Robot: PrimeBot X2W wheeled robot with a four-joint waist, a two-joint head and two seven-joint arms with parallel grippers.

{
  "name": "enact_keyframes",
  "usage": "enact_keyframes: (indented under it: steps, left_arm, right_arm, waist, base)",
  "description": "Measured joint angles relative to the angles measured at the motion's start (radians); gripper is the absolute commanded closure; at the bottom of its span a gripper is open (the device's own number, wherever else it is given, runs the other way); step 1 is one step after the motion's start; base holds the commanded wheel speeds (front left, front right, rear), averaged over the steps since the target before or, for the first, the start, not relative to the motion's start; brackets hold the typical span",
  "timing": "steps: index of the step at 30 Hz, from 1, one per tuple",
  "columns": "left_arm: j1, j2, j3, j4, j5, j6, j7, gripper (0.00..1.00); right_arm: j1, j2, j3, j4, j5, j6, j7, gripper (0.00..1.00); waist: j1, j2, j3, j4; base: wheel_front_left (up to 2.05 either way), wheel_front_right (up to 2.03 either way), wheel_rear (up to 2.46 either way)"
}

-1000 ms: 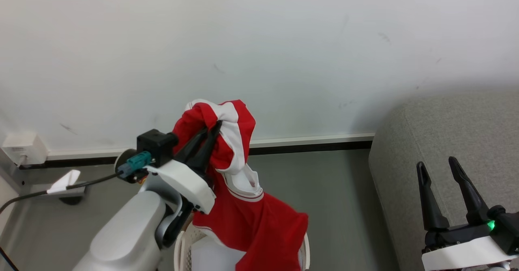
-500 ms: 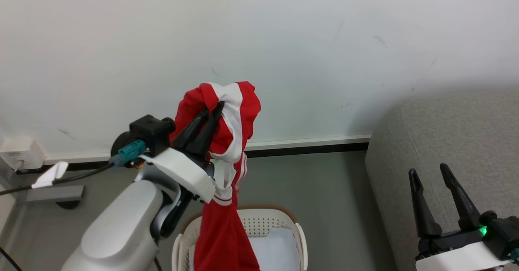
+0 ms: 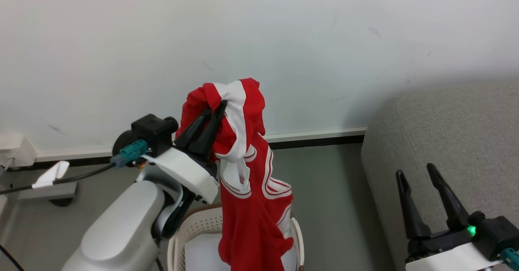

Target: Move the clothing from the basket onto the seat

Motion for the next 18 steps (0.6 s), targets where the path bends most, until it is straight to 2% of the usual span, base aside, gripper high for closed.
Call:
enact_keyframes:
  steps: [5,11,18]
  left_arm:
    - [-0.007,-0.01,-0.008,0.004,0.0,-0.001,0.002,1.0]
    - [-0.026,-0.019,-0.017,0.017,-0.001,-0.009,0.003,1.0]
    - [-0.061,-0.044,-0.038,0.039,-0.001,-0.026,0.005,1.0]
  right_arm:
    - [-0.014,-0.002,0.072,-0.019,0.017,0.0,0.0,0.0]
    - [-0.072,-0.021,0.275,-0.009,0.072,0.0,0.0,0.0]
    - [-0.189,-0.029,0.491,0.097,0.124,0.0,0.0,0.0]
  waist:
    - [0.0,0.0,0.007,-0.005]
    - [0.0,0.0,0.011,0.0]
    - [0.0,0.0,0.016,0.03]
  base:
    - [0.0,0.0,0.0]
    - [0.0,0.0,0.0]
    - [0.0,0.0,0.0]
